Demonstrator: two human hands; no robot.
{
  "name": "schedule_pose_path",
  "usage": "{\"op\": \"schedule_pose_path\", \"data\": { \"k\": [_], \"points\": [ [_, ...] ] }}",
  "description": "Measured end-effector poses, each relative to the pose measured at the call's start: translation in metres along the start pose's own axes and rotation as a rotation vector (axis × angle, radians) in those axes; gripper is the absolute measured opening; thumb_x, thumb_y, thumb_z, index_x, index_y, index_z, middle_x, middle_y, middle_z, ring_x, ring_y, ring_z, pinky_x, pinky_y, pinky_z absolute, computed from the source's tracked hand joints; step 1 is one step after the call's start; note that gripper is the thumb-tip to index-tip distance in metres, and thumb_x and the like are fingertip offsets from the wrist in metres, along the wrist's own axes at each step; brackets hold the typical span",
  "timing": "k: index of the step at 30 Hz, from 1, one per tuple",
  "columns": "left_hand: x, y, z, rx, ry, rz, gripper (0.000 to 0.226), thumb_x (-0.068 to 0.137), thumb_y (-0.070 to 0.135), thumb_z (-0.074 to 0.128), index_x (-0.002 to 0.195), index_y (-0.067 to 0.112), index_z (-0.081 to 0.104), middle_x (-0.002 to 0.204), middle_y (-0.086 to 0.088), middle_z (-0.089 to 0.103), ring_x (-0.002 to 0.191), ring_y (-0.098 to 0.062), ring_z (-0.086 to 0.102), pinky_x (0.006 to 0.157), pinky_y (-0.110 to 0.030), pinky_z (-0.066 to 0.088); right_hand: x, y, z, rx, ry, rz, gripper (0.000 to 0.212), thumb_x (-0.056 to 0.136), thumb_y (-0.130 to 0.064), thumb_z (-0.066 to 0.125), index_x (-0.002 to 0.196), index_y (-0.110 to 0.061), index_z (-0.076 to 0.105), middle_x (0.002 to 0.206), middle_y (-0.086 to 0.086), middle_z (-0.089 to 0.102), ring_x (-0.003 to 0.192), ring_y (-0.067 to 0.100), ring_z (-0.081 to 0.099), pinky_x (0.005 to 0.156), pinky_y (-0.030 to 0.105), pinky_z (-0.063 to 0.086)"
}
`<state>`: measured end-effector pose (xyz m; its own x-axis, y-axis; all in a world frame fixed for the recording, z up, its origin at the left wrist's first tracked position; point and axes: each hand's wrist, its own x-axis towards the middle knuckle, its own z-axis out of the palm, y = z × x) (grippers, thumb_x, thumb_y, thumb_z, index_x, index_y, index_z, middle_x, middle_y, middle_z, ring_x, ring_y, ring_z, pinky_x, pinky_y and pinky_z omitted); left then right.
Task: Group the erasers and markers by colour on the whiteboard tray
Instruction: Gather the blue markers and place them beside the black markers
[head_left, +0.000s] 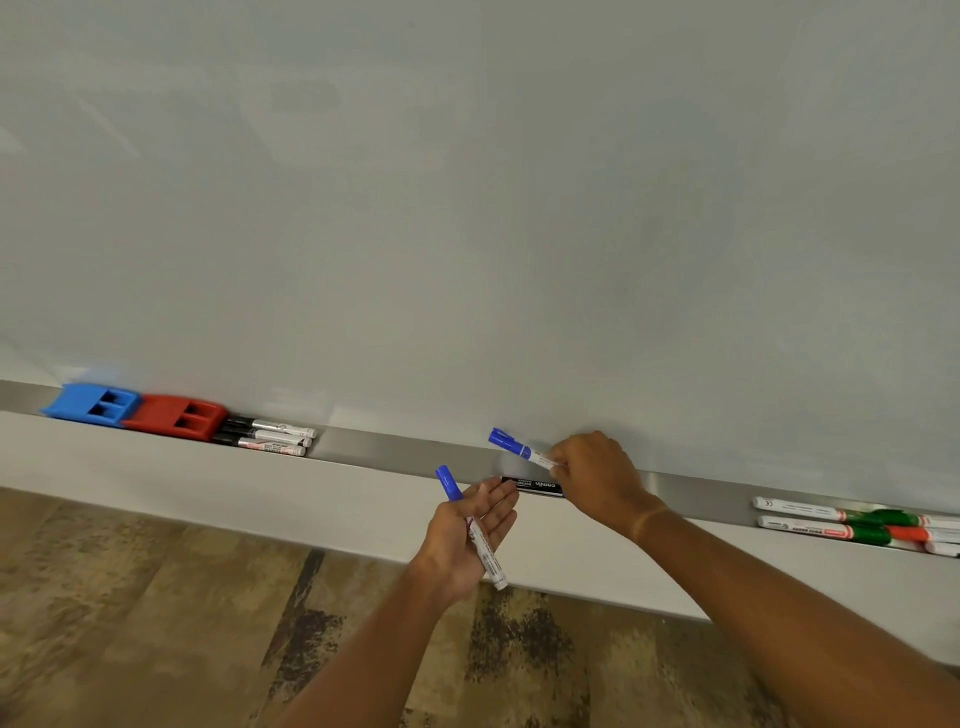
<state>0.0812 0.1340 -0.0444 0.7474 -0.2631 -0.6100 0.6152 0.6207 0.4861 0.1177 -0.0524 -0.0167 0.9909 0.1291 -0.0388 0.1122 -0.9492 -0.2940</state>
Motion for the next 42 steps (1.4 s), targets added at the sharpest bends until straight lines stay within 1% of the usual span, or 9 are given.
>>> {"op": "schedule_pose_path", "data": {
  "k": [5,7,11,21,25,28,31,36,42],
  "points": [
    [0.001,0.004,0.01,-0.063,0.002,0.049,0.027,0.1,0.012,0.043,0.117,-0.001,0.06,0.109,-0.018,0.072,0.102,-0.028,0.069,0.088,-0.036,0.053,-0.021,-0.038,-0.002,0.348,0.031,-0.084,0.014,0.085,-0.026,0.068,0.096,-0.023,0.076,0.076,-0.002,0.075,0.064,0.011,0.066,0.062,0.023,0.054],
    [0.0,0.005,0.012,-0.067,-0.003,0.059,0.026,0.098,0.013,0.047,0.115,0.0,0.061,0.104,-0.015,0.073,0.091,-0.026,0.072,0.077,-0.033,0.057,-0.026,-0.049,0.002,0.431,0.018,-0.1,0.01,0.085,-0.028,0.068,0.089,-0.025,0.077,0.07,-0.005,0.074,0.059,0.005,0.064,0.054,0.008,0.045],
    [-0.001,0.006,0.013,-0.096,-0.017,0.07,0.029,0.099,0.014,0.042,0.119,0.001,0.059,0.113,-0.015,0.072,0.089,-0.026,0.073,0.066,-0.032,0.058,-0.033,-0.06,0.01,0.512,0.02,-0.087,0.009,0.084,-0.02,0.07,0.078,-0.02,0.076,0.067,-0.006,0.071,0.054,-0.001,0.059,0.053,0.006,0.04],
    [0.002,0.003,0.011,-0.077,0.0,0.078,0.029,0.101,0.018,0.041,0.12,0.004,0.059,0.113,-0.011,0.072,0.107,-0.025,0.068,0.067,-0.033,0.058,-0.048,-0.071,0.023,0.476,0.034,-0.152,0.018,0.091,-0.024,0.061,0.081,-0.015,0.073,0.071,-0.001,0.068,0.059,0.007,0.057,0.057,0.012,0.042],
    [0.002,0.006,0.006,-0.1,-0.002,0.084,0.03,0.102,0.015,0.038,0.119,0.003,0.059,0.115,-0.015,0.071,0.108,-0.027,0.067,0.081,-0.036,0.053,-0.04,-0.054,0.014,0.436,0.075,-0.134,0.013,0.085,-0.015,0.062,0.088,-0.018,0.074,0.075,-0.008,0.07,0.06,-0.002,0.056,0.06,0.007,0.04],
    [0.0,0.009,0.003,-0.114,-0.002,0.098,0.03,0.102,0.012,0.036,0.119,0.002,0.059,0.117,-0.017,0.069,0.11,-0.027,0.066,0.093,-0.037,0.049,-0.028,-0.02,0.007,0.253,0.097,0.023,0.014,0.083,-0.014,0.057,0.086,-0.008,0.07,0.084,0.004,0.068,0.078,0.016,0.062,0.073,0.031,0.051],
    [-0.002,0.011,-0.001,-0.098,0.007,0.103,0.029,0.102,0.012,0.037,0.12,0.003,0.058,0.119,-0.016,0.069,0.112,-0.028,0.065,0.096,-0.037,0.048,-0.025,0.007,0.005,0.111,-0.068,0.106,0.015,0.086,-0.019,0.056,0.087,-0.007,0.065,0.091,0.007,0.059,0.085,0.024,0.059,0.075,0.039,0.053],
    [-0.004,0.013,-0.003,-0.088,0.023,0.11,0.03,0.102,0.012,0.038,0.121,0.002,0.058,0.117,-0.016,0.07,0.11,-0.028,0.065,0.095,-0.037,0.048,-0.021,0.024,0.008,0.014,-0.179,0.093,0.016,0.092,-0.022,0.058,0.091,-0.011,0.069,0.085,0.007,0.065,0.071,0.018,0.059,0.066,0.03,0.051],
    [-0.005,0.015,-0.003,-0.079,0.034,0.116,0.029,0.102,0.012,0.038,0.121,0.002,0.058,0.117,-0.016,0.07,0.108,-0.027,0.067,0.091,-0.036,0.05,-0.016,0.027,0.012,0.028,-0.202,0.067,0.013,0.09,-0.02,0.063,0.091,-0.01,0.071,0.084,0.004,0.056,0.07,0.018,0.057,0.07,0.028,0.05]
  ]
}}
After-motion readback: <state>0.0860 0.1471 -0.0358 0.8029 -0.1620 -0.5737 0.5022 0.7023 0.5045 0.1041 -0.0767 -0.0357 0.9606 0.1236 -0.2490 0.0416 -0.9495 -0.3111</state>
